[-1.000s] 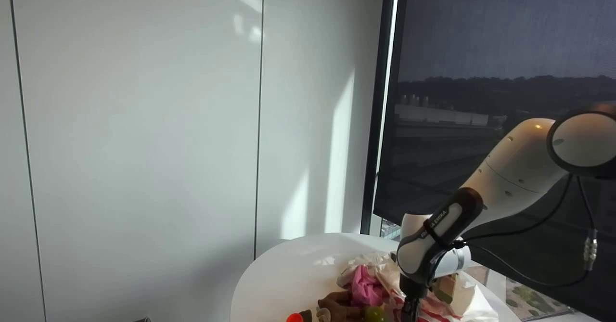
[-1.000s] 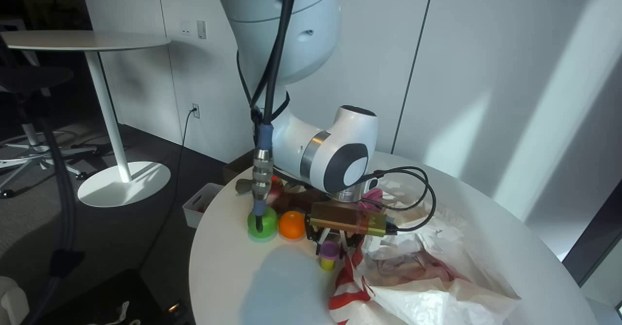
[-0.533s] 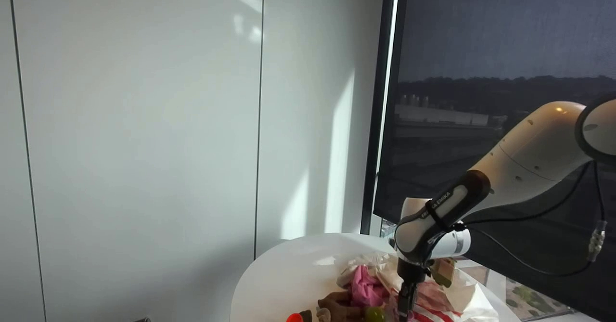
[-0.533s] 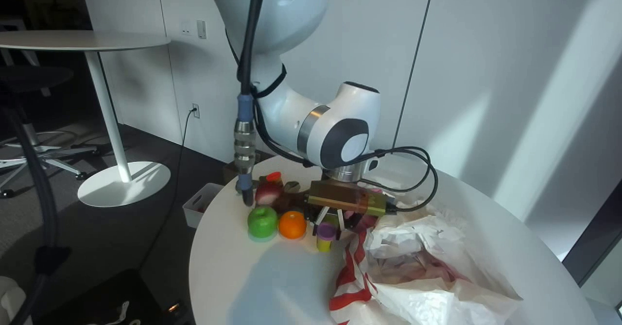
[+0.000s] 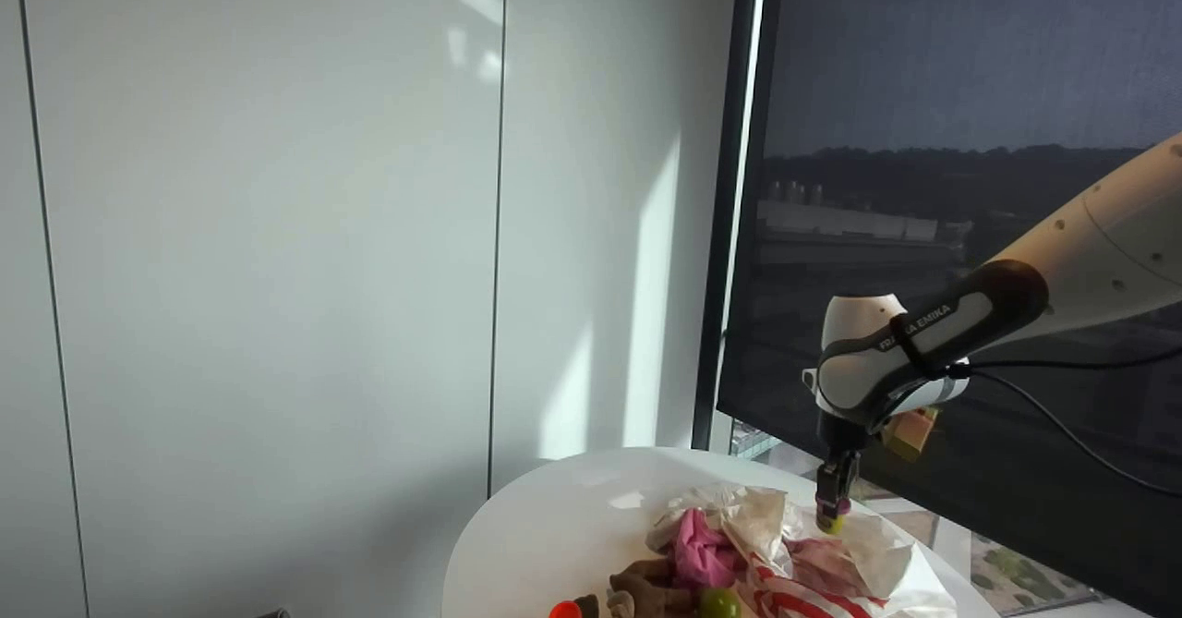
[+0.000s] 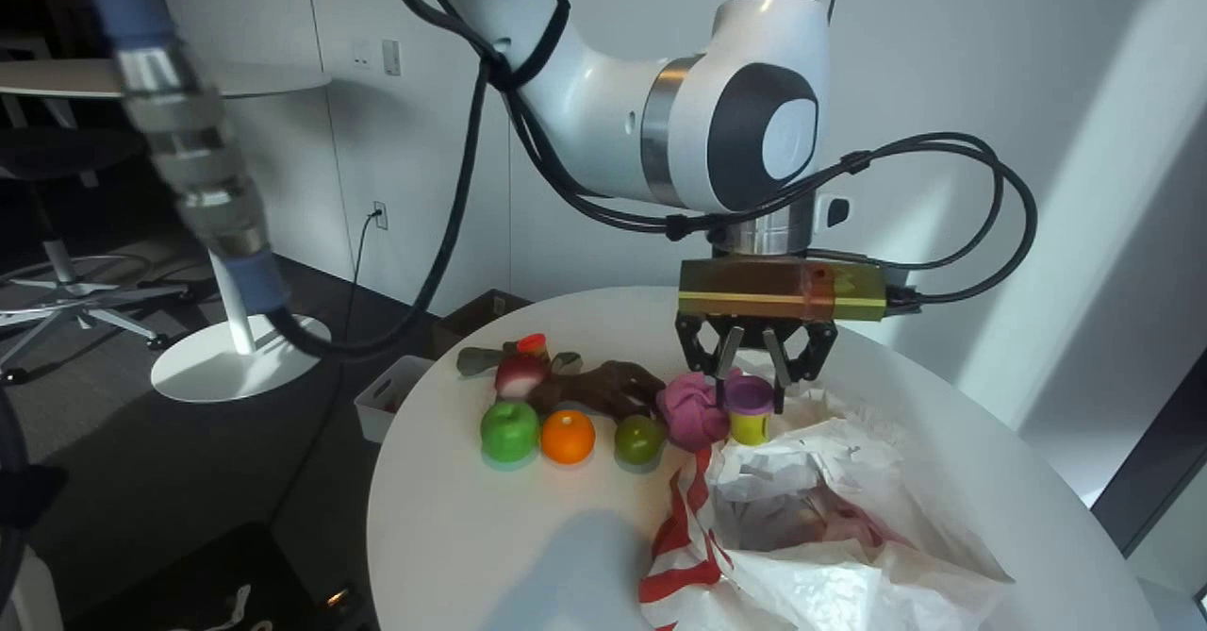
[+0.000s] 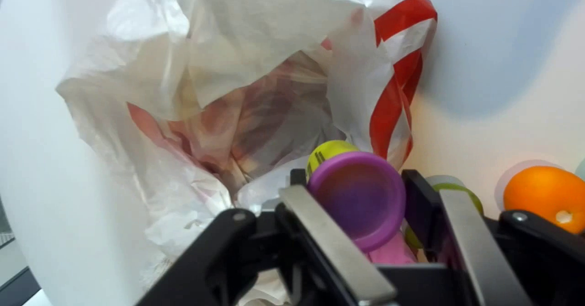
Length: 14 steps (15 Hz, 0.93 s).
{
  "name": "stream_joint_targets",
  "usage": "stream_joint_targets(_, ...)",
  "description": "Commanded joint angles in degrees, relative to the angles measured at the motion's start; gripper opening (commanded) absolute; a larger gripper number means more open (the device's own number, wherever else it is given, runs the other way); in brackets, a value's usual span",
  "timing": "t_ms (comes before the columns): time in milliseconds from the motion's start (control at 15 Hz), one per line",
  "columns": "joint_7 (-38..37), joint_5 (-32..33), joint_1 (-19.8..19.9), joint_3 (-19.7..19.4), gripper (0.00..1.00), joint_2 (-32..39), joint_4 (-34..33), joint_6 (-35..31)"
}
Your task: Put the items, which are on the table, inside the plastic
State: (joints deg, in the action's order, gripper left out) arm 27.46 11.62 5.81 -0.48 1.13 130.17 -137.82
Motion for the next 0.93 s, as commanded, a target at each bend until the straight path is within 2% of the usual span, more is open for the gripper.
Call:
stream_joint_targets(0,-1.4,3.6,0.9,-3.5,0.29,0.4,-2.0,-0.6)
stream_joint_targets(400,4.0,-2.6,1.4,-4.2,0.29,6.9,-4.9,-4.6)
stream_joint_targets(733,5.1,-3.2,2.5,-3.7,0.29,14.2,-6.4,-7.0)
stream_joint_targets(800,5.2,-3.5,2.8,-3.4,0.79,15.1,-6.5,-7.9)
stream_joint_targets(867,5.4,-3.3,3.0,-3.2,0.80,15.5,-6.3,-8.9)
